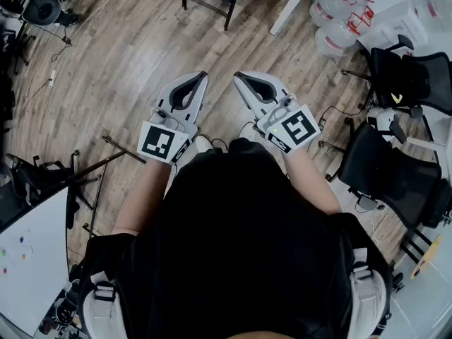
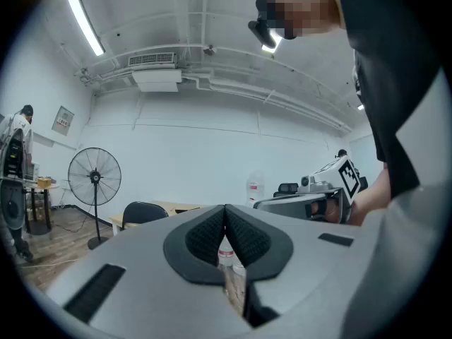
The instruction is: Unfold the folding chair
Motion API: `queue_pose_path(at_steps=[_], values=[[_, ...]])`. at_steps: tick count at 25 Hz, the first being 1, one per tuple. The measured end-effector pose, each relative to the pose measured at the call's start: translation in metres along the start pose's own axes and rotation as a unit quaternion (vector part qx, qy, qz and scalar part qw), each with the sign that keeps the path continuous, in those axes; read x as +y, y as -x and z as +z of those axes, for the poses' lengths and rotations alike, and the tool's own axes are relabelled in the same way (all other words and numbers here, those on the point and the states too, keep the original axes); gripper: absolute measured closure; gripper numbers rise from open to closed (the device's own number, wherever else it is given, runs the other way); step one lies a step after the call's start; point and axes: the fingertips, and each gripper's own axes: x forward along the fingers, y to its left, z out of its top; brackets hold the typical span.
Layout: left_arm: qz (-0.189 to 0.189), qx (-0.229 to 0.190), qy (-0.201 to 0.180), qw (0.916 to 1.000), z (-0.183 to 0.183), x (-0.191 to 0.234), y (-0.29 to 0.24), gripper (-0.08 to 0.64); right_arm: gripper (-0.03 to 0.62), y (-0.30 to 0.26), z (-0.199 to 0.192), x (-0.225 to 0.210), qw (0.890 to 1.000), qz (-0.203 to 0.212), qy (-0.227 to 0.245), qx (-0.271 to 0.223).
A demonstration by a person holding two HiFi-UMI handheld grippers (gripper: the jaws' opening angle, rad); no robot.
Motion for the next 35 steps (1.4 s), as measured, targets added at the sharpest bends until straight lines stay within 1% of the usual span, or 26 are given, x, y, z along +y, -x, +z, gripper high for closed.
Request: queue_pose_path(at_steps=[6,10,15,21,26,31,35], values=[[0.001,-0.002,0.001,1.0,-0.003,0.026,0.052,0.566,0.592,-0.027,0.002,0.039,1.0,-0.007,-0.009,-0.008],[0.006,-0.006,0.003,1.0,-0.005,0.038,0.088,0.566,0.592,-0.041,-0.005,0.072,1.0,-0.009,-0.009,-0.001],[-0.004,-0.014,0.001,0.9999,-0.003,0.042,0.114,0.566,0.592,-0.05,-0.006,0.106,1.0,-0.01,0.002,-0.002],[-0.005,-0.016,0.004,0.9998,-0.006,0.047,0.138,0.566,0.592,-0.054,-0.011,0.131,1.0,-0.018,0.001,0.005],[-0.009,-0.011,-0.002,0.9999,-0.006,0.046,0.137,0.566,0.592,-0.052,-0.016,0.129,1.0,-0.021,-0.004,0.011],[-0.005,-0.009,-0.01,0.9999,-0.004,0.052,0.123,0.566,0.592,-0.059,-0.013,0.114,1.0,-0.016,-0.007,0.003],[-0.004,-0.007,-0.012,0.9999,-0.004,0.061,0.102,0.566,0.592,-0.07,-0.011,0.092,1.0,-0.007,-0.01,0.0]])
